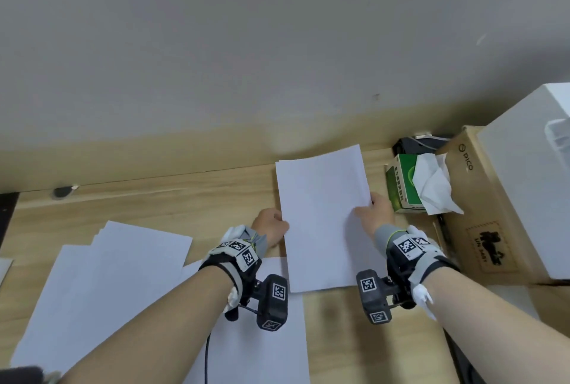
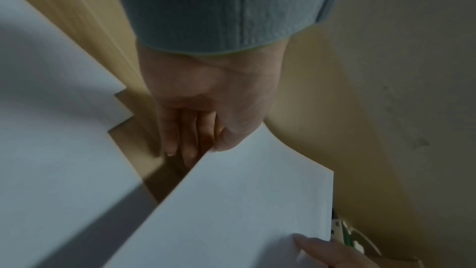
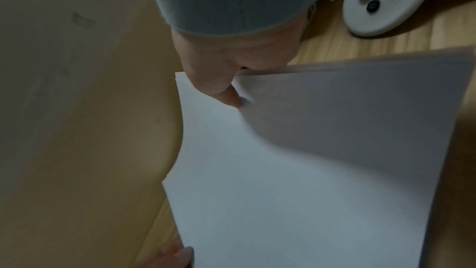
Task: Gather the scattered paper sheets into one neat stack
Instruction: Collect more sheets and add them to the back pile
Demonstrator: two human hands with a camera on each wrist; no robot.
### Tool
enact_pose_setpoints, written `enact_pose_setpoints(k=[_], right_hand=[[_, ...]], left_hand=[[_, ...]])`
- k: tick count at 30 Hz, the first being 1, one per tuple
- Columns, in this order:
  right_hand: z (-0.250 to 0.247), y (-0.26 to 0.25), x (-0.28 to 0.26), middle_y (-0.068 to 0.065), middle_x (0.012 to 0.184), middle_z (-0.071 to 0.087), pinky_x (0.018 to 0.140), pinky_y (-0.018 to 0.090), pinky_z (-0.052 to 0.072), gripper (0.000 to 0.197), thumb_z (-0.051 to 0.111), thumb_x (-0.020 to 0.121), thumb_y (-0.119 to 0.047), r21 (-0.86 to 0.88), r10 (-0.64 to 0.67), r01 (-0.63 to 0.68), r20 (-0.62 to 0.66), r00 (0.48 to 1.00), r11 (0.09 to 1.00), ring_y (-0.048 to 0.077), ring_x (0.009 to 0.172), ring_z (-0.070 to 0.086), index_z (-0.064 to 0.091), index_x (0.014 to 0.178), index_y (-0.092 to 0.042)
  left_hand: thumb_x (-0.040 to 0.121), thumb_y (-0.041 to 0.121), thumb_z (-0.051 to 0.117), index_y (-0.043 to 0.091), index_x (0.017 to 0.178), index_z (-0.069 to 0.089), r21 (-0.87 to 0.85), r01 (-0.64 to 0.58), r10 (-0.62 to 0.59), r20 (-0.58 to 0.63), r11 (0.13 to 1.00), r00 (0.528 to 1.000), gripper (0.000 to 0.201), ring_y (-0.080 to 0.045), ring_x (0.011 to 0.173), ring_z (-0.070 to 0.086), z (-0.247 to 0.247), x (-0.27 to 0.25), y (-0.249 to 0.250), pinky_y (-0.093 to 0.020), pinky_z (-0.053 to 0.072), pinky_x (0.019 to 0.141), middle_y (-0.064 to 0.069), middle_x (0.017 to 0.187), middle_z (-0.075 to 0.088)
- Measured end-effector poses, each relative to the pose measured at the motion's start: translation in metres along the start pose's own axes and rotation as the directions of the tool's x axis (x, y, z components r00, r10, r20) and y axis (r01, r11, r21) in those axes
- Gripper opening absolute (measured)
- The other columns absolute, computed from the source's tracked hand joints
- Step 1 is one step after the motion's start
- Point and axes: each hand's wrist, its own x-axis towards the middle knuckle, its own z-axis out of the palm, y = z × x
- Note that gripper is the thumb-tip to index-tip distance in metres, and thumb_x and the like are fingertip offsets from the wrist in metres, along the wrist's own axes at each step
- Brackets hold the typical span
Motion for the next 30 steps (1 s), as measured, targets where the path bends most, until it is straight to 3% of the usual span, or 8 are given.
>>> enact_pose_setpoints(k=[3,7,9,12,15,22,25,30], right_hand=[[-0.001,0.016,0.015,0.01,0.102,0.065,0.089,0.039,0.051,0.037,0.041,0.084,0.007,-0.098,-0.006,0.002,-0.042,0.999,0.995,0.033,0.098,0.062,0.061,0.11,-0.009],[0.004,0.024,0.023,0.012,0.111,0.064,0.09,0.034,0.047,0.043,0.049,0.086,0.003,-0.106,0.011,-0.019,-0.066,0.998,0.994,0.031,0.104,0.061,0.055,0.127,-0.007],[0.007,0.023,0.017,0.016,0.117,0.064,0.088,0.036,0.047,0.039,0.055,0.082,0.0,-0.146,-0.031,0.014,-0.118,0.993,0.989,0.036,0.111,0.059,0.056,0.12,-0.006],[0.011,0.02,0.004,0.019,0.134,0.052,0.099,0.044,0.041,0.049,0.057,0.081,-0.002,-0.309,-0.12,0.062,-0.173,0.978,0.949,0.039,0.127,0.044,0.052,0.129,-0.001],[0.019,0.019,-0.017,0.013,0.147,0.042,0.113,0.045,0.033,0.057,0.055,0.086,-0.006,-0.277,-0.119,0.082,-0.118,0.986,0.957,0.033,0.138,0.032,0.045,0.141,-0.009],[0.061,0.039,-0.089,0.004,0.132,0.056,0.097,0.035,0.045,0.038,0.058,0.093,-0.019,-0.088,-0.062,0.06,-0.017,0.998,0.994,0.024,0.112,0.055,0.054,0.131,-0.017],[0.083,0.058,-0.129,0.004,0.122,0.061,0.091,0.034,0.047,0.032,0.057,0.094,-0.019,-0.067,-0.016,0.017,0.016,1.0,0.998,0.023,0.103,0.057,0.057,0.125,-0.017],[0.105,0.104,-0.182,0.007,0.122,0.063,0.102,0.042,0.046,0.032,0.057,0.088,-0.012,-0.116,0.044,-0.044,-0.005,0.999,0.992,0.028,0.113,0.059,0.061,0.12,-0.013]], left_hand=[[0.087,0.008,0.057,0.01,0.097,0.063,-0.06,0.076,-0.074,0.027,0.995,0.997,0.011,-0.017,0.061,0.063,0.018,0.012,-0.005,-0.026,0.044,0.05,-0.011,0.086,0.07],[0.087,0.008,0.055,0.015,0.091,0.062,-0.088,0.077,-0.079,-0.019,0.993,0.997,0.011,-0.016,0.058,0.06,0.023,0.016,-0.011,-0.028,0.042,0.052,-0.01,0.082,0.068],[0.085,0.01,0.053,0.016,0.096,0.063,-0.101,0.076,-0.083,-0.062,0.992,0.995,0.016,-0.021,0.066,0.061,0.016,0.01,-0.014,-0.028,0.045,0.056,-0.007,0.082,0.066],[0.084,0.011,0.049,0.019,0.104,0.065,-0.045,0.003,-0.009,-0.145,0.999,0.989,0.027,-0.021,0.076,0.061,-0.002,-0.002,-0.021,-0.023,0.043,0.061,-0.002,0.088,0.064],[0.083,0.009,0.049,0.021,0.095,0.064,-0.083,-0.071,0.053,-0.203,0.994,0.978,0.024,-0.021,0.075,0.061,-0.024,-0.02,-0.036,-0.024,0.042,0.059,-0.004,0.09,0.066],[0.085,0.005,0.049,0.026,0.07,0.061,-0.191,-0.1,0.044,-0.277,0.977,0.96,0.028,-0.023,0.066,0.06,-0.069,-0.067,-0.105,-0.027,0.045,0.06,0.0,0.071,0.066],[0.08,0.016,0.05,0.025,0.069,0.064,-0.237,-0.076,0.01,-0.268,0.969,0.963,0.019,-0.025,0.061,0.058,-0.085,-0.091,-0.144,-0.032,0.045,0.06,-0.005,0.07,0.066],[0.084,0.016,0.051,0.023,0.076,0.063,-0.145,-0.003,-0.031,-0.23,0.989,0.973,0.016,-0.029,0.07,0.063,-0.1,-0.114,-0.202,-0.037,0.054,0.068,-0.008,0.08,0.068]])
